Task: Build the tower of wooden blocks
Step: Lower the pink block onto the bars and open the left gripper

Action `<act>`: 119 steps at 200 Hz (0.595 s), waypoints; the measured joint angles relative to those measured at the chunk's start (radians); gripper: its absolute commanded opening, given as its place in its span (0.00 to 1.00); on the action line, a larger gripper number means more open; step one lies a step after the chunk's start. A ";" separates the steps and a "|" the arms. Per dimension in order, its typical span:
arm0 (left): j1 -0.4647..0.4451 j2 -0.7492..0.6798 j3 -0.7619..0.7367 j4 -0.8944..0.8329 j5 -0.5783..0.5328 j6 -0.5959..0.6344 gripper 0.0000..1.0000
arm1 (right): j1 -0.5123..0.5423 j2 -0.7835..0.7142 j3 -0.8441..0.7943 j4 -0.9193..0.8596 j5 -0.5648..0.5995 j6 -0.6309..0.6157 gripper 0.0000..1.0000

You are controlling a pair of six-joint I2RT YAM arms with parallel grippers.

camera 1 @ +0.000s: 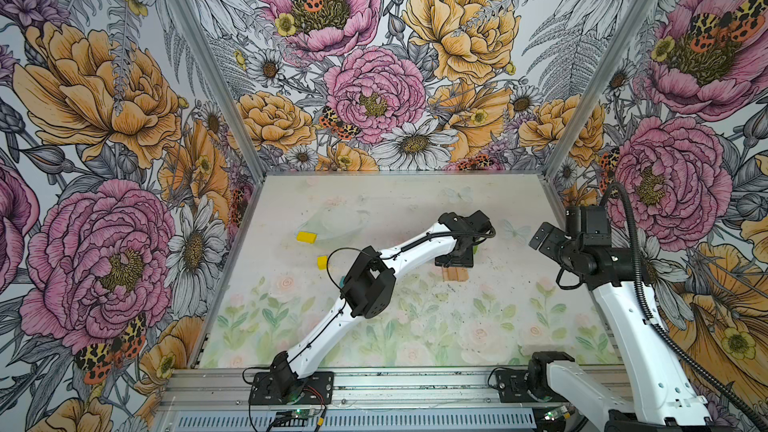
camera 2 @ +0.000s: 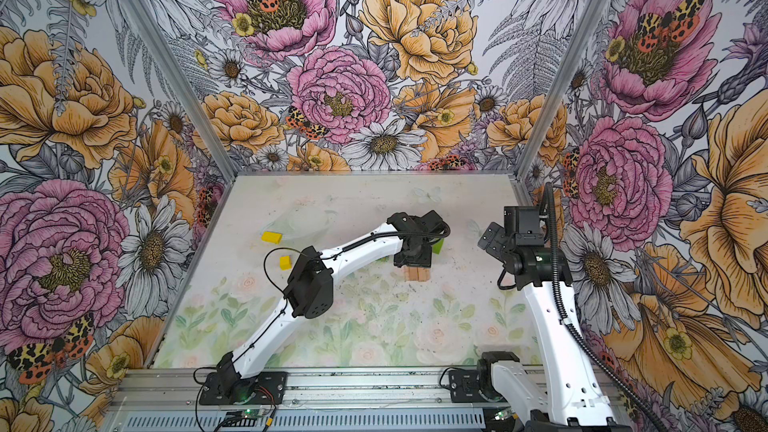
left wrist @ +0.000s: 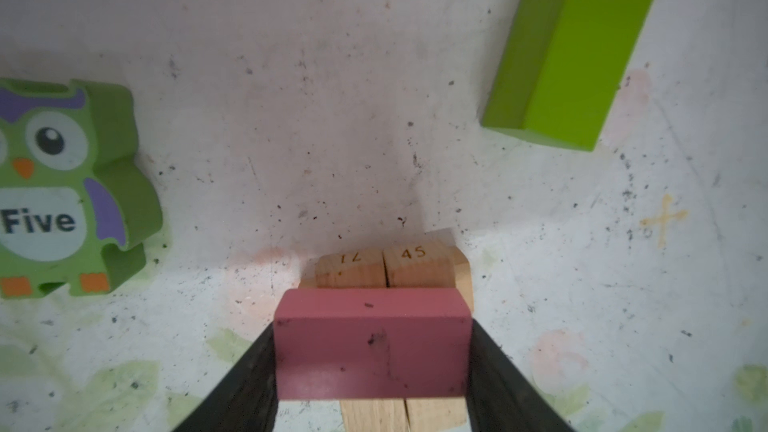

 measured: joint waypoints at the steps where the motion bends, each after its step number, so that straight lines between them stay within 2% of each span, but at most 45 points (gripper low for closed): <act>1: 0.000 0.000 0.000 0.000 0.000 0.000 0.68 | 0.000 0.000 0.000 0.000 0.000 0.000 1.00; 119: -0.005 -0.002 0.018 -0.010 -0.001 0.009 0.85 | 0.000 -0.001 -0.007 0.000 -0.001 -0.018 1.00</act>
